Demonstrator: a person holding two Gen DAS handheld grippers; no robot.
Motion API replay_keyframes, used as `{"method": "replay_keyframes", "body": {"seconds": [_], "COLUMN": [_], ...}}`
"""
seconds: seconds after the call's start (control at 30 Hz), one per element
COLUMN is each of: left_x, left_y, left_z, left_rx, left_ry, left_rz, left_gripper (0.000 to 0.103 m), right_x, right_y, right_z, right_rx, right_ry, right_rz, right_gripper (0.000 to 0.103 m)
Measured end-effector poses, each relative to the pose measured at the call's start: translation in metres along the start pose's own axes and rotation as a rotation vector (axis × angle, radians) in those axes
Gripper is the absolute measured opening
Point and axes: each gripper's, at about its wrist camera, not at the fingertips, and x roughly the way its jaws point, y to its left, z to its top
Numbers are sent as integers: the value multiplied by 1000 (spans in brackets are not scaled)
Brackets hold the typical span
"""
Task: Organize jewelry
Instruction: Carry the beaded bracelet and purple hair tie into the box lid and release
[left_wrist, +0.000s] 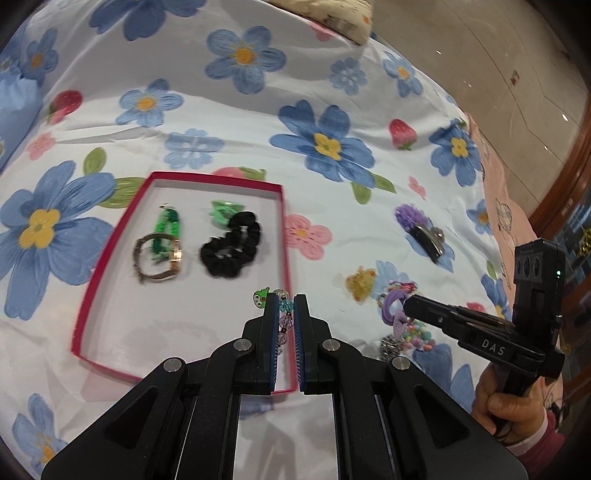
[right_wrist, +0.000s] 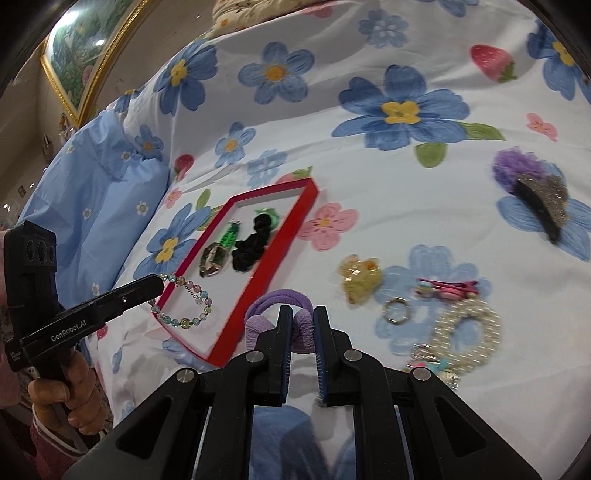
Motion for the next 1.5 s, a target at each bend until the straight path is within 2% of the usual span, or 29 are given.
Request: {"method": "replay_keyframes", "body": {"seconds": [0.37,0.63,0.9,1.17,1.5], "left_x": [1,18,44,60,72], "left_y": [41,64,94,119,122], "left_z": [2,11,10,3,-2], "left_rx": [-75,-100,-137,-164,-155], "left_ry": [-6,9,57,87,119], "left_rz": [28,35,38,108,161], "left_gripper": [6,6,6,6,7], "right_x": [48,91,133,159,173], "right_y": [52,73,81,87,96], "right_z": [21,32,36,33,35], "right_rx": [-87,-131,-174,-238,-302], "right_ry": [43,95,166,219,247], "right_rz": [60,58,20,-48,-84], "right_gripper": [11,11,11,12,16]}}
